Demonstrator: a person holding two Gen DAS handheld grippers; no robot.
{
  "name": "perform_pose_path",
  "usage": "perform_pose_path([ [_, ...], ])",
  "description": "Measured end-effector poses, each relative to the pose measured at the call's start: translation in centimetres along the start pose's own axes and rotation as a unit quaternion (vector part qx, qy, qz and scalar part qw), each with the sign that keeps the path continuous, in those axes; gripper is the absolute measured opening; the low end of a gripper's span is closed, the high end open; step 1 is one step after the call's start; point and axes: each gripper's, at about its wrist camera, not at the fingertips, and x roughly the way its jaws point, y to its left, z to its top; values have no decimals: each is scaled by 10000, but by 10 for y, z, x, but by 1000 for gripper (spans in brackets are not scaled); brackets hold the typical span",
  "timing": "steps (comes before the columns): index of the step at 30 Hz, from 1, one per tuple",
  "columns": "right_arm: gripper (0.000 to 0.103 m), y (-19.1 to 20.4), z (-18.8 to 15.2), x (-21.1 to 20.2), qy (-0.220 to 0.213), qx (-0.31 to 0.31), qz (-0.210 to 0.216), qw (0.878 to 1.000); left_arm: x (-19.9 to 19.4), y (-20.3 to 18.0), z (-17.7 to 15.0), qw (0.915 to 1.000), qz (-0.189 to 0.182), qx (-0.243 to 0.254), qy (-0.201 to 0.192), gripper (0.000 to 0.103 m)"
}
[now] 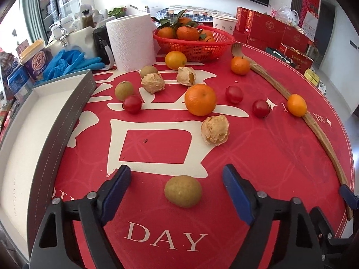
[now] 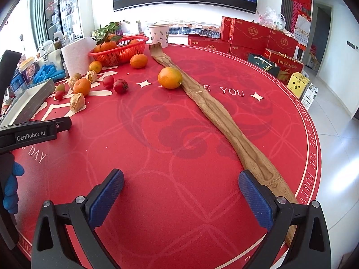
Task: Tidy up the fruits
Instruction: 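Grasp the brown kiwi on the tablecloth with the left gripper, then carry the kiwi into the white tray and open the left gripper while the right gripper grasps a physalis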
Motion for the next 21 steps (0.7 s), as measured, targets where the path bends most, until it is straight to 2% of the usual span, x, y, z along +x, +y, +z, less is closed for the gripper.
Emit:
perform_pose_path([
  [1,102,0,0,0,-2,3,-3,10000,-2,-2,0,9999,-61,96,-14,63],
  [2,102,0,0,0,1,6,-8,10000,-5,-4,-1,9997,-133,218,-44,45],
  [4,102,0,0,0,18,14,-10,10000,-7,-6,-2,9988,-223,432,-77,31],
  [8,102,1,0,1,65,64,-62,9999,-7,2,-2,9977,-445,518,-52,31],
  [13,102,3,8,6,410,203,-159,9988,-6,20,-2,9967,-678,413,-174,31],
  [16,102,9,14,10,577,155,-116,9981,-11,29,1,9946,-997,293,-82,31],
  [21,102,25,24,19,688,83,-56,9976,-32,47,9,9931,-1084,110,-422,31],
])
